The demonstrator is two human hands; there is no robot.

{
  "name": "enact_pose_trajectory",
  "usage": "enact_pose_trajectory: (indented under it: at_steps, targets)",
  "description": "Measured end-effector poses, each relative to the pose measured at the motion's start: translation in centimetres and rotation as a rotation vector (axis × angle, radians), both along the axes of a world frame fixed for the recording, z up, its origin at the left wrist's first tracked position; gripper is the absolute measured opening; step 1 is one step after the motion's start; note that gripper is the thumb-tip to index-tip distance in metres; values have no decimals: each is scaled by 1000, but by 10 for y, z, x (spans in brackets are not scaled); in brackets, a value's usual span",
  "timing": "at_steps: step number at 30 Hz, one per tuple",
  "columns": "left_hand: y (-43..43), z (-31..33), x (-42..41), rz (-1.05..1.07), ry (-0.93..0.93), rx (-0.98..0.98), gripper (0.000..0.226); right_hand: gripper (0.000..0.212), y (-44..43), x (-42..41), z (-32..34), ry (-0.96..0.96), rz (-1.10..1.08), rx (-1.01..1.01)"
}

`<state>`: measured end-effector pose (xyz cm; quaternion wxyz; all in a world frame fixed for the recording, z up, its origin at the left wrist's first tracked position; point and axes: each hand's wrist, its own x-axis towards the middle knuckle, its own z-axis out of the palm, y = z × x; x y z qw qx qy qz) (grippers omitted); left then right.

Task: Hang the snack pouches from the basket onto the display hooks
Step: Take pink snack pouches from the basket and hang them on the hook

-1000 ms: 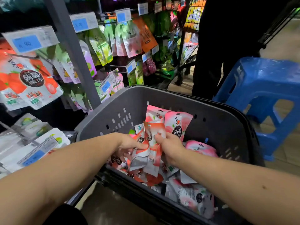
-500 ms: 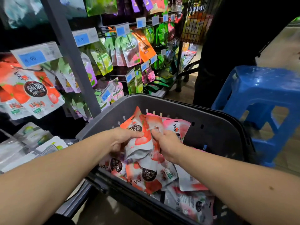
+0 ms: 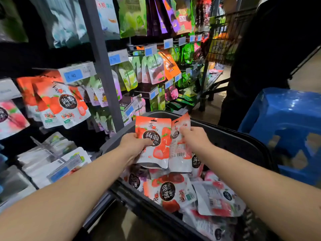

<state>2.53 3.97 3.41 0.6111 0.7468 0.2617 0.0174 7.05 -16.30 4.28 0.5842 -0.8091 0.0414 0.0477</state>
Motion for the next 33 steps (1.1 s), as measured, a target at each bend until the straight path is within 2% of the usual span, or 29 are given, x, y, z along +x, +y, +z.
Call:
enact_pose_trajectory:
  at_steps: [4, 6, 9, 12, 13, 15, 16, 17, 19, 20, 21, 23, 25, 27, 29, 31, 33]
  targets:
    - [-5, 1, 5, -28, -62, 38, 42, 43, -6, 4, 7, -18, -46, -15]
    - [-15, -2, 6, -81, -105, 20, 41, 45, -5, 1, 11, -38, -40, -35]
    - [-34, -5, 4, -224, -197, 167, 36, 52, -3, 1, 9, -28, -17, -69]
    - [-50, -6, -4, -350, -229, 191, 27, 52, 0, 0, 12, 30, 27, -53]
    - [-53, -6, -7, -389, -238, 180, 27, 62, 1, 0, 13, 84, 41, -19]
    - [-57, -5, -10, -463, -268, 197, 34, 97, 2, 5, 10, 199, 60, 85]
    - [-58, -5, -10, -487, -300, 195, 32, 103, 2, 5, 9, 243, 74, 124]
    - [-57, -5, -10, -485, -318, 173, 26, 98, 3, 4, 11, 269, 89, 152]
    - [-55, -3, -9, -446, -300, 92, 10, 64, 4, -2, 16, 276, 137, 238]
    - [-53, -2, -9, -425, -276, 45, 10, 47, 5, -3, 16, 271, 168, 282]
    - [-51, -1, -10, -410, -251, 12, 14, 34, 6, -3, 15, 271, 188, 307]
    - [-46, 0, -9, -394, -192, -63, 34, 22, 8, -7, 14, 264, 218, 312]
    - [-40, -2, -7, -344, -132, -203, 53, 24, 12, -11, 13, 236, 267, 255]
    - [-38, -3, -7, -296, -113, -260, 62, 36, 14, -13, 10, 184, 307, 200]
    - [-39, -4, -7, -256, -127, -245, 56, 44, 15, -16, 7, 140, 337, 182]
    - [-40, -6, -7, -219, -141, -195, 36, 50, 16, -20, 6, 94, 375, 140]
    - [-39, -8, -5, -176, -155, -124, 27, 52, 13, -21, 7, 42, 403, 80]
